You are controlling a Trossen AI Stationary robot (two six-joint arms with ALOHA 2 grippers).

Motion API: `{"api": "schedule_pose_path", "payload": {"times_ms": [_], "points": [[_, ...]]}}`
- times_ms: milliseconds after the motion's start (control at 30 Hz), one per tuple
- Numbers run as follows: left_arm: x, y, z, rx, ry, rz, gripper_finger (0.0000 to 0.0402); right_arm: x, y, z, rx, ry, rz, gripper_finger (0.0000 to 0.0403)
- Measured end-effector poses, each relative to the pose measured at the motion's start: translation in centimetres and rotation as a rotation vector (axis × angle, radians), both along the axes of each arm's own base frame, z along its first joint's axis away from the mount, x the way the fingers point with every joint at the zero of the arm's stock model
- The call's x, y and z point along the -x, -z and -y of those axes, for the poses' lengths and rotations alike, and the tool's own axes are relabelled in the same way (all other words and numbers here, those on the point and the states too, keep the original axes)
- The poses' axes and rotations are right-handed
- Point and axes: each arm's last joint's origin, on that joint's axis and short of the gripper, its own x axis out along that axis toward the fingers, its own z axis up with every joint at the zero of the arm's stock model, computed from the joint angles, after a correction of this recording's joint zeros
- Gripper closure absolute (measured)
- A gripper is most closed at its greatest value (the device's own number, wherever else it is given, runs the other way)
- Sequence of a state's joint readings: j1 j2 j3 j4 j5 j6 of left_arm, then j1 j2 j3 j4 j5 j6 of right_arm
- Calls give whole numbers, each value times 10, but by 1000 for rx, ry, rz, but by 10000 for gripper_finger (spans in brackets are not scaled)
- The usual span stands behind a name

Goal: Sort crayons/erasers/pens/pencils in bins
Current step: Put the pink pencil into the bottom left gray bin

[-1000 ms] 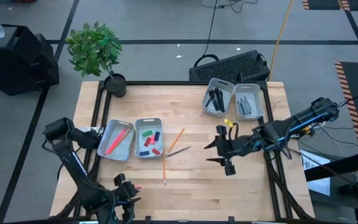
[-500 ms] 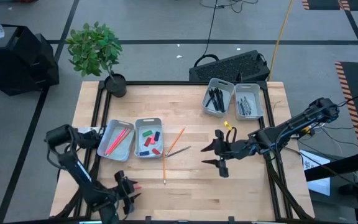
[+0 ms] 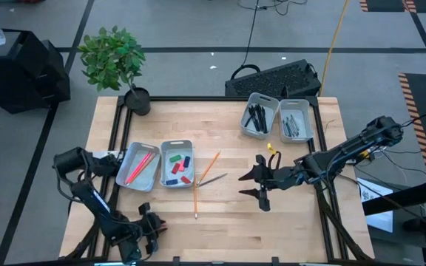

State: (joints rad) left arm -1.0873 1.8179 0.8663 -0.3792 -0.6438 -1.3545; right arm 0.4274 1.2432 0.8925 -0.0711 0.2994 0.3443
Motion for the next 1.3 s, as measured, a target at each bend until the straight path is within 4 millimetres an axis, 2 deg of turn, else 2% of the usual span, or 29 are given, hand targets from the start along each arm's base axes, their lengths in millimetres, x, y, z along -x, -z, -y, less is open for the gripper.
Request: {"api": "schedule_pose_path", "payload": {"times_ms": [300, 667, 767, 933, 1067, 1300], "points": [[13, 12, -7, 0, -9, 71, 314, -10, 10, -4, 3, 15, -8, 202], [13, 27, -12, -49, 20, 110, 322, -13, 11, -5, -4, 15, 7, 202], [11, 27, -10, -61, 37, 110, 337, -13, 11, -5, -5, 15, 8, 202], [8, 25, -10, -74, 47, 97, 372, -14, 9, -6, -16, 14, 33, 202], [5, 19, -12, -58, 52, 66, 371, -14, 9, -6, -16, 14, 34, 202], [-6, -8, -29, -47, 74, 16, 360, -14, 9, -6, -14, 11, 35, 202]]}}
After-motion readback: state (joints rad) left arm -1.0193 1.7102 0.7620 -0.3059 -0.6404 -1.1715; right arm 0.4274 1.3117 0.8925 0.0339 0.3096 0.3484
